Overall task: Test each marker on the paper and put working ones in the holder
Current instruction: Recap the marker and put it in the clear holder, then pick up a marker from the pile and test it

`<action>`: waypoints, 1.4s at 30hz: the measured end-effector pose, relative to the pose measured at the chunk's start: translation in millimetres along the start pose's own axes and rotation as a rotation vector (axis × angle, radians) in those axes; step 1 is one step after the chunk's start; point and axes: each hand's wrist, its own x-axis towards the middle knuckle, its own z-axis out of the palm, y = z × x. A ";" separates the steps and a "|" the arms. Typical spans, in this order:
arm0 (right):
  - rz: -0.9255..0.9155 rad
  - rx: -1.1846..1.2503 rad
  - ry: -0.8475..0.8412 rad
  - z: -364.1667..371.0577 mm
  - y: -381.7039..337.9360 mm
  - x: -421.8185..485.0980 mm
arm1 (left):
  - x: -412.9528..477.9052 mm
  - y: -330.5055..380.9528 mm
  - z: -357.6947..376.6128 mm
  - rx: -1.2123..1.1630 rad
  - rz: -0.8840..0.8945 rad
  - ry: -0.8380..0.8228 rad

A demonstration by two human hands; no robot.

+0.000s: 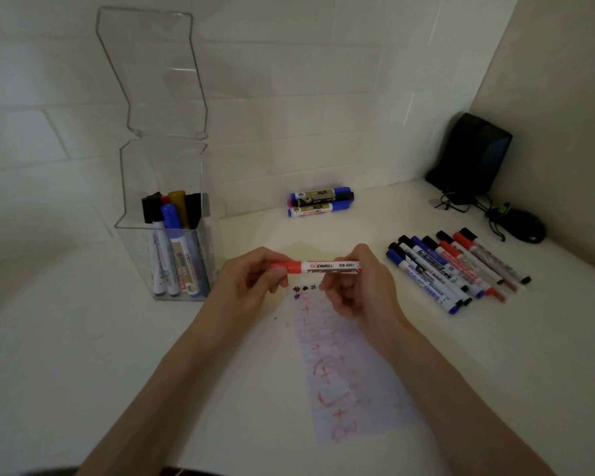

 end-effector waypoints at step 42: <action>-0.440 -1.146 0.348 -82.7 -8.1 39.1 | 3.9 -20.4 19.1 0.597 0.089 0.045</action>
